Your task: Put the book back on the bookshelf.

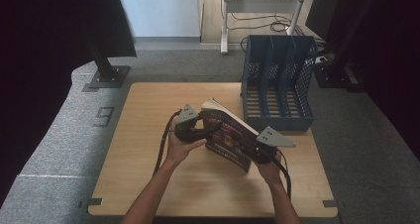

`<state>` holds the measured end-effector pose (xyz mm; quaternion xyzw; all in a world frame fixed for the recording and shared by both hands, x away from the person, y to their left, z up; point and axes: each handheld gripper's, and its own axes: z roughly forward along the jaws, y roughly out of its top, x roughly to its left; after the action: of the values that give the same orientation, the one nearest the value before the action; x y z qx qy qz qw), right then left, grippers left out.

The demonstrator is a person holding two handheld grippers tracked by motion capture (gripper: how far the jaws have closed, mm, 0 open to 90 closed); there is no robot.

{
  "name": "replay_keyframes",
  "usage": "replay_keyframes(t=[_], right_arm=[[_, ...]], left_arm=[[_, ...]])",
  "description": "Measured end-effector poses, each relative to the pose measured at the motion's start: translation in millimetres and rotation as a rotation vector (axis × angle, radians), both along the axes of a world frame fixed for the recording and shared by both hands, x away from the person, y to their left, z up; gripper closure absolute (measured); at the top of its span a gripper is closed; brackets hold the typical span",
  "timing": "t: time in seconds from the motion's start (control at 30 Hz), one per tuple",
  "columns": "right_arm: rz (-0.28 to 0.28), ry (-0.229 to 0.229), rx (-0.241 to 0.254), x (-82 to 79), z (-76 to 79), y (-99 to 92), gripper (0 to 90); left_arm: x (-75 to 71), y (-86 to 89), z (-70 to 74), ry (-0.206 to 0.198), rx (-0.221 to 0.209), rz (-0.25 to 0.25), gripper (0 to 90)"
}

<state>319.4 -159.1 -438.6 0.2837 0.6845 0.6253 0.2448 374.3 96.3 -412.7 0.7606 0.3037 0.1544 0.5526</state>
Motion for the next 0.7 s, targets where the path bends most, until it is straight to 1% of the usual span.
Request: replay_keyframes(t=[0.2,0.3,0.5,0.7], right_arm=[[-0.017,-0.003,-0.007,-0.4,0.2,-0.1,79.8],[-0.027,-0.017,-0.02,-2.2,0.2,1.5,80.6],[-0.041,-0.021,-0.019,-3.8,-0.3,2.7,80.9],[-0.067,-0.021,-0.011,-4.7,-1.0,2.2,81.1]], left_arm=[[-2.4,2.3,-0.4,-0.006,0.003,-0.001,30.1],[-3.5,3.2,-0.4,-0.008,0.004,0.001,30.4],[-6.0,3.9,1.6,-0.024,0.005,0.021,30.3],[-5.9,6.9,1.9,-0.005,0.005,0.033,28.6]])
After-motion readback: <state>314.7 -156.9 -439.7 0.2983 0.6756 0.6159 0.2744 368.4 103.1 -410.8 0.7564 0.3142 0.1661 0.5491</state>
